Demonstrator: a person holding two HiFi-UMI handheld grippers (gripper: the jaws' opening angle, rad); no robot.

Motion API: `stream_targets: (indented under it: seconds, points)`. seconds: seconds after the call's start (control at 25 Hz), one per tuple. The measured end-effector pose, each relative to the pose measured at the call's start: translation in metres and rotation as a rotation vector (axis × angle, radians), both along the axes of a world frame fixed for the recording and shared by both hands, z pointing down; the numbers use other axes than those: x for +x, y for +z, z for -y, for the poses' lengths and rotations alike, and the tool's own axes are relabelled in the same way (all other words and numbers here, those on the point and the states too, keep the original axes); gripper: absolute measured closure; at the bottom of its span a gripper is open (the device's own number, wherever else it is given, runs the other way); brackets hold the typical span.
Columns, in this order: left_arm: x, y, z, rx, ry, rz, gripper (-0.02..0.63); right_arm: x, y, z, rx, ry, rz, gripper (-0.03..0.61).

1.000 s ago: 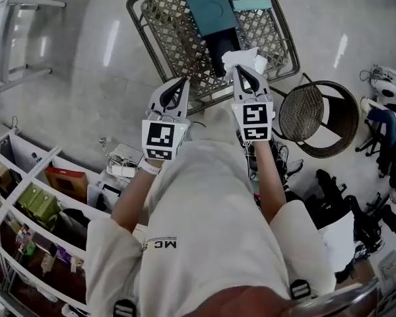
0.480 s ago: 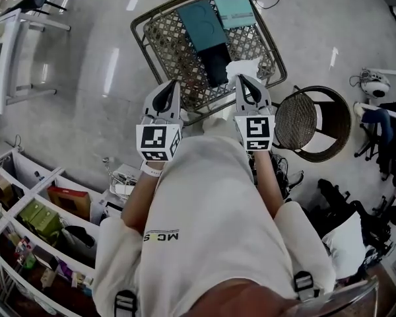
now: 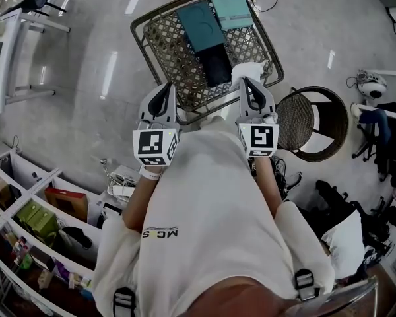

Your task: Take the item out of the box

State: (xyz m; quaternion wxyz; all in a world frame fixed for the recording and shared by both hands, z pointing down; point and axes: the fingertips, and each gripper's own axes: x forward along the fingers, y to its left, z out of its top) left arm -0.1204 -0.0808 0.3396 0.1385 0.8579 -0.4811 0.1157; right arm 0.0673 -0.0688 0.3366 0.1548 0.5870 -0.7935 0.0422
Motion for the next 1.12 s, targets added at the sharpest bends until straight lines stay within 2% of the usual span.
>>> stream_targets:
  seconds: [0.88,1.12]
  points:
    - [0.0007,-0.0022,0.0,0.009,-0.027,-0.012,0.588,0.0045,-0.0018,0.0029,0.011,-0.006,0.009,0.565]
    - [-0.001,-0.0012,0.0033,-0.004,-0.035,-0.041,0.588,-0.0001,-0.0003,0.0075,0.007,-0.014,0.015,0.565]
